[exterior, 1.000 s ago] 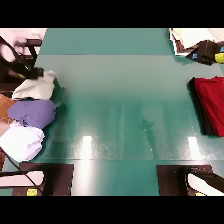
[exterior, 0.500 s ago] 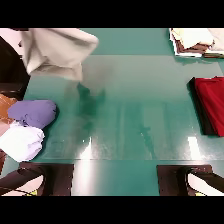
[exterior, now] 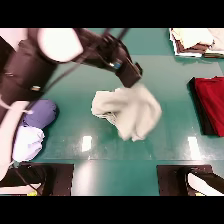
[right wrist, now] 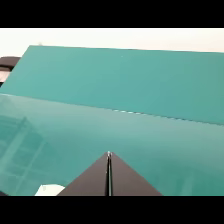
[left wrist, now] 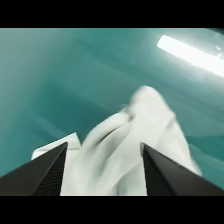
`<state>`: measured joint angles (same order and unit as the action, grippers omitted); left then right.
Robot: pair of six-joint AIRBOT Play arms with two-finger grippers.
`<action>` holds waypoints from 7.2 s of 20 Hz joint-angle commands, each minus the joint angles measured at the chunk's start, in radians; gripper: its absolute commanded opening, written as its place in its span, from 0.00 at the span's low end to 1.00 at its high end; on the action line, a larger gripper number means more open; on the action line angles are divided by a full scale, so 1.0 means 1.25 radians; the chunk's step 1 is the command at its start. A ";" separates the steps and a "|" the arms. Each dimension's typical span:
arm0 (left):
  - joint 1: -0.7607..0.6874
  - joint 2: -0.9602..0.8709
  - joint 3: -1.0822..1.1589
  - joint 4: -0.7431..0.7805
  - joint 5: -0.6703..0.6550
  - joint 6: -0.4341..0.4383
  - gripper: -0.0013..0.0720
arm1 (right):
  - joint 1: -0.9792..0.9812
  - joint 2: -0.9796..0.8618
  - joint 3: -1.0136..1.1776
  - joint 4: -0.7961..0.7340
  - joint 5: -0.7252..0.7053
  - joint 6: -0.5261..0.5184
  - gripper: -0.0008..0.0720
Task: Fold the shirts.
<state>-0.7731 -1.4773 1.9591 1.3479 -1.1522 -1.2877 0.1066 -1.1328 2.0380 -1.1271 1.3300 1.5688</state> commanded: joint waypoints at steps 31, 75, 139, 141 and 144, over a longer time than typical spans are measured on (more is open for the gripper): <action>0.438 -0.111 -0.343 -0.162 0.141 -0.122 0.06 | -0.131 0.146 -0.650 -0.084 0.117 0.000 0.05; 0.514 0.481 0.041 -0.078 0.051 -0.095 0.05 | -0.326 0.140 -0.065 0.188 0.132 -0.078 0.04; 0.560 0.326 -0.884 -0.194 0.139 -0.137 0.06 | -0.560 -0.016 -1.190 0.096 0.008 -0.181 0.72; 0.560 0.326 -0.884 -0.194 0.138 -0.137 0.06 | -0.517 -0.045 -1.187 0.154 -0.038 -0.187 0.70; 0.560 0.326 -0.884 -0.193 0.139 -0.137 0.06 | -0.414 -0.083 -1.145 0.162 -0.091 -0.186 0.56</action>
<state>-0.0731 -1.0710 0.8528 1.1057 -0.9791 -1.4586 -0.4915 -1.1915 0.5903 -0.9642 1.3094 1.3464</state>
